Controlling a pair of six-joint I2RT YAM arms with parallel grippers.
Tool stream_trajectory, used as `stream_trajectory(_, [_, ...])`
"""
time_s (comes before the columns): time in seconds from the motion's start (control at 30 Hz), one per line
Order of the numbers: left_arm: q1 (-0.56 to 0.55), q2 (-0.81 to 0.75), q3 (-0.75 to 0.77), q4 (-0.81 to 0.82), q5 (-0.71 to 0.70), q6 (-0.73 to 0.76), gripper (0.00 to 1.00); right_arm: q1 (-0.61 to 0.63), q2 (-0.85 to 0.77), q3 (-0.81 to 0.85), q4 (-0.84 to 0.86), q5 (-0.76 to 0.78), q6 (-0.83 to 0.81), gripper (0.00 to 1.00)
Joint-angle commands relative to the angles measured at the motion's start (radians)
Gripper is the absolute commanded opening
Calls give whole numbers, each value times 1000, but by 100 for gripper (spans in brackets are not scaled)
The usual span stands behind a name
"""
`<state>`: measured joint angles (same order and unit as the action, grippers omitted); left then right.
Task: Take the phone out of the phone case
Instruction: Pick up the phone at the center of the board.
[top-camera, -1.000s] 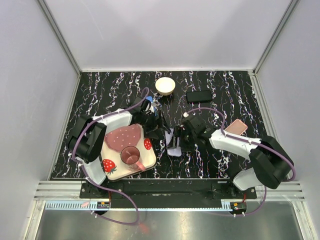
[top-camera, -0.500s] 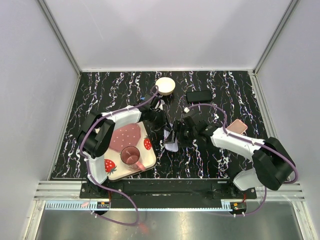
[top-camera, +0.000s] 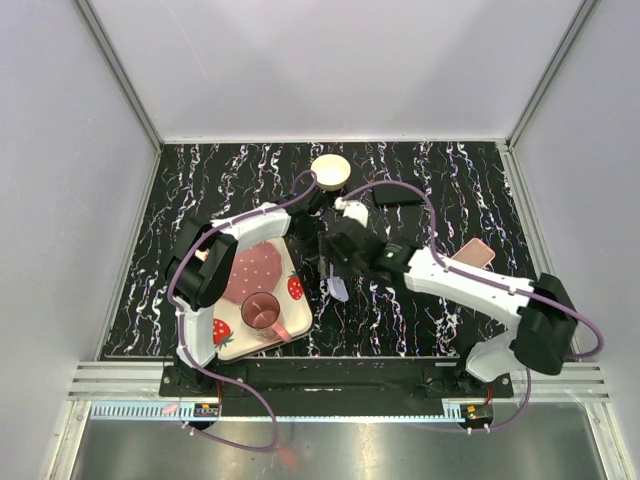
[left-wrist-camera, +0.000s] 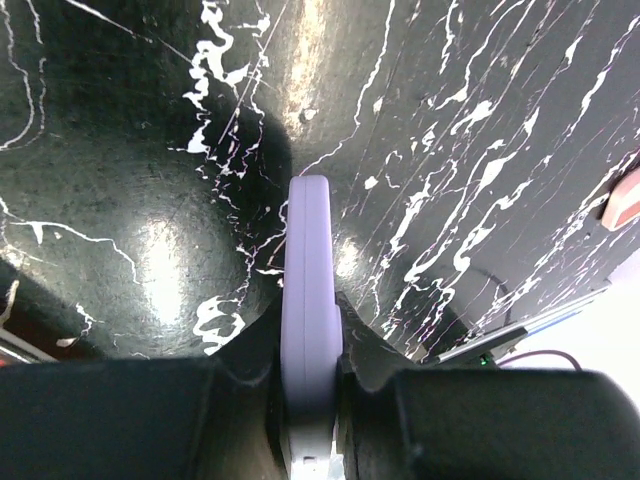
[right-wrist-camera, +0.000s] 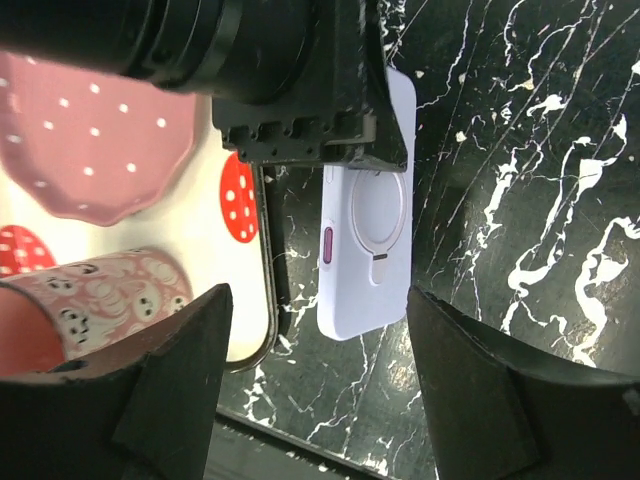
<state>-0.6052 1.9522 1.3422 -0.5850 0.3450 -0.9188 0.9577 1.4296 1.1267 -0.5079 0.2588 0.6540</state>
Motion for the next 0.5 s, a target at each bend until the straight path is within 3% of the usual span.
stream_trajectory(0.0, [-8, -22, 93, -59, -32, -40, 0, 76, 110, 70, -81, 212, -50, 74])
stream_trajectory(0.23, [-8, -27, 107, -82, -18, -51, 0, 102, 230, 73, -73, 287, -62, 65])
stream_trajectory(0.37, [-8, -27, 139, -107, -18, -49, 0, 104, 252, 64, -70, 312, -66, 52])
stream_trajectory(0.4, [-7, -27, 143, -108, -20, -48, 0, 104, 253, 62, -70, 315, -70, 39])
stream_trajectory(0.47, [-8, -27, 150, -113, -23, -49, 0, 104, 252, 56, -70, 333, -74, 28])
